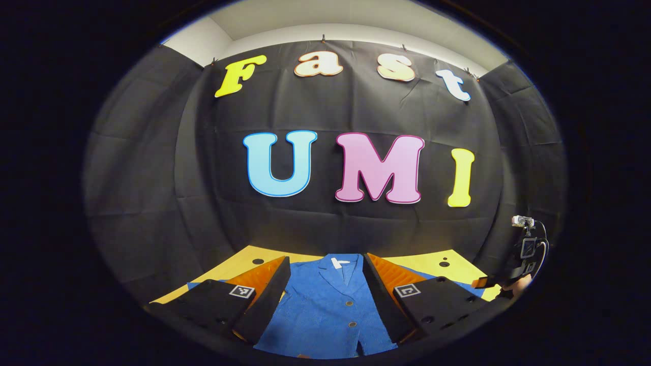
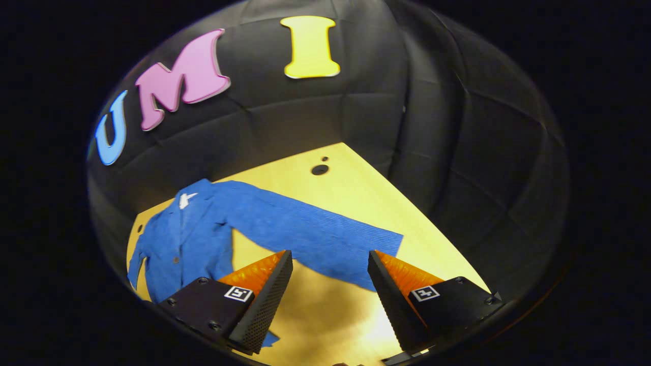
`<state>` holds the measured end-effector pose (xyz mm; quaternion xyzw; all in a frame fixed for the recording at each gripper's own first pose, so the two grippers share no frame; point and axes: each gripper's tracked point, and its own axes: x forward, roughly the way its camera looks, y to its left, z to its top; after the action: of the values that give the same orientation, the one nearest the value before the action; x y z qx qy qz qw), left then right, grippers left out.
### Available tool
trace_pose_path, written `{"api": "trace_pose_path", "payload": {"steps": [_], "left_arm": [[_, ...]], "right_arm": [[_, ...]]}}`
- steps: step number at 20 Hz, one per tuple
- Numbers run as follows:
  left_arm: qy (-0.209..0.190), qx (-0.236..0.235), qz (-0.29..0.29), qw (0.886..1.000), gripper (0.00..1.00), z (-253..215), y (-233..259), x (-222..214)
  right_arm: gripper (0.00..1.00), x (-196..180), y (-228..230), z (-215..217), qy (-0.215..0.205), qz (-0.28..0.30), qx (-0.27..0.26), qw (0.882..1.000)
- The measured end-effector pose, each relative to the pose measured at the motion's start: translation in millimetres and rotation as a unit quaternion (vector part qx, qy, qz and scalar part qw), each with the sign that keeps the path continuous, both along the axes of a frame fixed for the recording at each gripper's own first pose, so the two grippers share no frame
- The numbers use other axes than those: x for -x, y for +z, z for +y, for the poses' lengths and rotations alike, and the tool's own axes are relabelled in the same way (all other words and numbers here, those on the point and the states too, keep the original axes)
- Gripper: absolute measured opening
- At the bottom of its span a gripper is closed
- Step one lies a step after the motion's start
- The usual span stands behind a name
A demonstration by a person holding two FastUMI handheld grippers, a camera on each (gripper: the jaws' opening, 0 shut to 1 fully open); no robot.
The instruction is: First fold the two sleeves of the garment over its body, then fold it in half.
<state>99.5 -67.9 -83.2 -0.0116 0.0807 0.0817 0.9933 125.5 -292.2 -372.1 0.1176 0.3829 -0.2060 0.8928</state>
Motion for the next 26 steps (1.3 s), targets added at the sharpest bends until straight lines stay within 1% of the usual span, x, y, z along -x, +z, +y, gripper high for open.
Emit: {"api": "trace_pose_path", "payload": {"steps": [2,4,7,10,12,14,15,16,17,18,19,21,22,23,24,26], "left_arm": [[0.007,-0.002,0.009,1.0,0.82,1,-6,-4],[0.013,-0.01,0.015,1.0,0.82,3,-7,-8],[0.017,-0.016,0.021,1.0,0.82,2,-8,-16],[0.012,-0.02,0.026,0.999,0.82,-5,-8,-23],[0.006,-0.026,0.026,0.999,0.82,-12,-6,-26],[-0.003,-0.03,0.027,0.999,0.82,-19,-5,-28],[-0.006,-0.03,0.028,0.999,0.82,-23,-2,-29],[-0.011,-0.026,0.024,0.999,0.82,-27,1,-28],[-0.016,-0.023,0.019,0.999,0.82,-32,5,-29],[-0.019,-0.021,0.015,0.999,0.82,-35,7,-28],[-0.019,-0.021,0.014,0.999,0.82,-36,9,-29],[-0.019,-0.024,0.009,1.0,0.82,-38,11,-26],[-0.018,-0.024,0.008,1.0,0.82,-38,12,-24],[-0.016,-0.023,0.009,1.0,0.82,-36,12,-23],[-0.013,-0.022,0.01,1.0,0.82,-34,11,-20],[-0.005,-0.019,0.014,1.0,0.82,-29,7,-16]], "right_arm": [[0.96,-1,-20,-22,-0.018,0.025,0.005,1.0],[0.96,6,-44,-35,-0.041,0.059,-0.009,0.997],[0.97,11,-70,-48,-0.069,0.093,-0.023,0.993],[0.97,18,-88,-52,-0.075,0.12,-0.029,0.99],[0.97,24,-97,-47,-0.079,0.136,-0.049,0.986],[0.99,15,-96,-49,-0.075,0.122,-0.039,0.989],[0.97,21,-96,-44,-0.07,0.134,-0.036,0.988],[0.99,19,-96,-45,-0.067,0.135,-0.027,0.988],[0.99,18,-99,-44,-0.06,0.138,-0.027,0.988],[0.96,17,-98,-42,-0.06,0.139,-0.029,0.988],[0.88,16,-98,-41,-0.064,0.139,-0.03,0.988],[0.54,9,-98,-38,-0.062,0.13,-0.04,0.989],[0.37,6,-100,-34,-0.059,0.127,-0.053,0.989],[0.25,6,-98,-34,-0.062,0.122,-0.061,0.989],[0.13,3,-99,-29,-0.055,0.115,-0.084,0.988],[0.06,1,-95,-24,-0.046,0.095,-0.122,0.987]]}}
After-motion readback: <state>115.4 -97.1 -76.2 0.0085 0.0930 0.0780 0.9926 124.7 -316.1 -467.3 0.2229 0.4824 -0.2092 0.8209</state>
